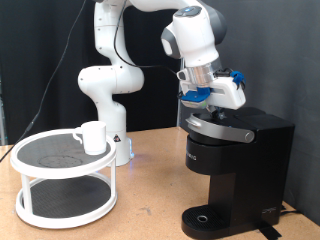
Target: Make a cup of coffee with the keurig machine
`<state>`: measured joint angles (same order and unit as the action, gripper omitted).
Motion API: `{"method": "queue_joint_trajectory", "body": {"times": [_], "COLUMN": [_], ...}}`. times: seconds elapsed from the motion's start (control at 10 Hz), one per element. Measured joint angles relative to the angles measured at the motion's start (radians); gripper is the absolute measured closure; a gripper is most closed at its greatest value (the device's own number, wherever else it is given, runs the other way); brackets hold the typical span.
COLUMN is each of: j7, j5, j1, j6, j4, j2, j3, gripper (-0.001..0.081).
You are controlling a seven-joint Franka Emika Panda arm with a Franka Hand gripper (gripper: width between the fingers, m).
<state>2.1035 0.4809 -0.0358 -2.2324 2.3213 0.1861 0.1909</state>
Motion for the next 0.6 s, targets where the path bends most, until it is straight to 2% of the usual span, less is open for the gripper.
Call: {"method": "queue_joint_trajectory", "body": {"times": [0.6], "j7": [0.055], "j5": [0.004], "j1": [0.0], "j6": [0.03], "j4": [0.008], "j2": [0.012], "j3": [0.021], "gripper": [0.0806]}}
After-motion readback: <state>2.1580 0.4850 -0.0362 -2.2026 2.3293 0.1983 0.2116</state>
